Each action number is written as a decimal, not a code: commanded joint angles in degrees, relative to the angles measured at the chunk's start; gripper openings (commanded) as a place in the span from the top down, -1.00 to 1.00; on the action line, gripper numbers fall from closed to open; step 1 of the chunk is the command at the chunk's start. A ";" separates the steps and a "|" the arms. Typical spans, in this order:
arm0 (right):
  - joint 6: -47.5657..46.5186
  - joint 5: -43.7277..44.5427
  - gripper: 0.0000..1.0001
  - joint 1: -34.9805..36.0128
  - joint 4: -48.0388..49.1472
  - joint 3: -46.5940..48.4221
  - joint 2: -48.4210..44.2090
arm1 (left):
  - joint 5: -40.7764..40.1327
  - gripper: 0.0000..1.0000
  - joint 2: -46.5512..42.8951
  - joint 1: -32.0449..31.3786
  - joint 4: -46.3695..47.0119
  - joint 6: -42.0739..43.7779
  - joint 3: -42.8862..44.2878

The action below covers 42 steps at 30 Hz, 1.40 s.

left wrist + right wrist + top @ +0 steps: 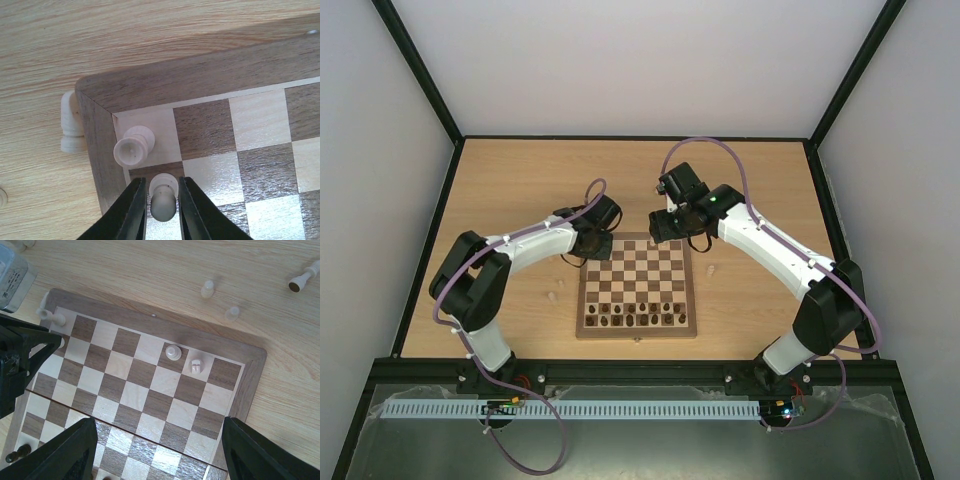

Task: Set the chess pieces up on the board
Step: Place the chess piece on the chessboard.

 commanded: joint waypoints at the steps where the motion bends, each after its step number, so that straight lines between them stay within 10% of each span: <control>1: -0.34 0.04 -0.37 -0.27 -1.85 -0.73 -0.72 | -0.79 0.55 -0.26 0.32 -1.12 0.01 0.01; 12: -0.33 -0.64 -0.38 -0.27 -1.94 -0.28 -0.61 | -2.11 0.32 -6.61 0.50 -5.31 -0.14 2.24; 21: -0.12 -1.58 -0.39 -0.27 -1.65 -0.13 -0.69 | -3.94 -0.11 -6.14 12.57 -4.98 1.01 7.04; 42: -0.50 -1.72 -0.39 -0.32 -1.02 -0.85 0.43 | 1.34 -0.12 10.85 24.39 -0.89 2.86 15.32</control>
